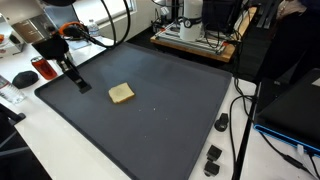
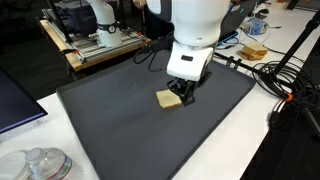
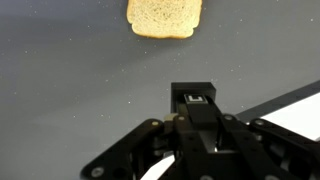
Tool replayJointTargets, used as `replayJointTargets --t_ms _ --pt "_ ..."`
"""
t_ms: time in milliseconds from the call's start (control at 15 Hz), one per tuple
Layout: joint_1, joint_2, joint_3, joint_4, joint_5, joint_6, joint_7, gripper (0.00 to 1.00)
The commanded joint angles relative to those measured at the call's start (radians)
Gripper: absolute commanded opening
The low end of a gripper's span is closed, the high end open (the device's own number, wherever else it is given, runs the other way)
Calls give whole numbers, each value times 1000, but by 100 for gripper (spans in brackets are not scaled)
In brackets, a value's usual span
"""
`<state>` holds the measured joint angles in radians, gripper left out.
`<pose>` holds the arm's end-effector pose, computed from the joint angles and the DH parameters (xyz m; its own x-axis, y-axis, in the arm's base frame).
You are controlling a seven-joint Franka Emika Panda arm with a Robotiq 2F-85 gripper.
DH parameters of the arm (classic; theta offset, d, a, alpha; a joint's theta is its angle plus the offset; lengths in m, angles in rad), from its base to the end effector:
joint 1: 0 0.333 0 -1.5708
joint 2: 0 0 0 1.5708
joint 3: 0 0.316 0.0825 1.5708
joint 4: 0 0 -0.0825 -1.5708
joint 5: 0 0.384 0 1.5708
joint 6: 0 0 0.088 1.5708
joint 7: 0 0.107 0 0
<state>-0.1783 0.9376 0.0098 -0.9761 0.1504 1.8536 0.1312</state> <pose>0.7652 -0.1211 0.2909 0.9382 -0.3362 -0.0823 -0.3448 -0.9283 -0.1394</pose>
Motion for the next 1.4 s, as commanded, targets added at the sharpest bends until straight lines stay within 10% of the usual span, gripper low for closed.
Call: replayJointTargets --t_ms 0,800,1333 --pt "-52 -14 36 -38 42 17 -105 5" --pt "-278 -141 147 -391 260 232 -431 5" --pt "-257 -338 124 -746 400 521 -489 5"
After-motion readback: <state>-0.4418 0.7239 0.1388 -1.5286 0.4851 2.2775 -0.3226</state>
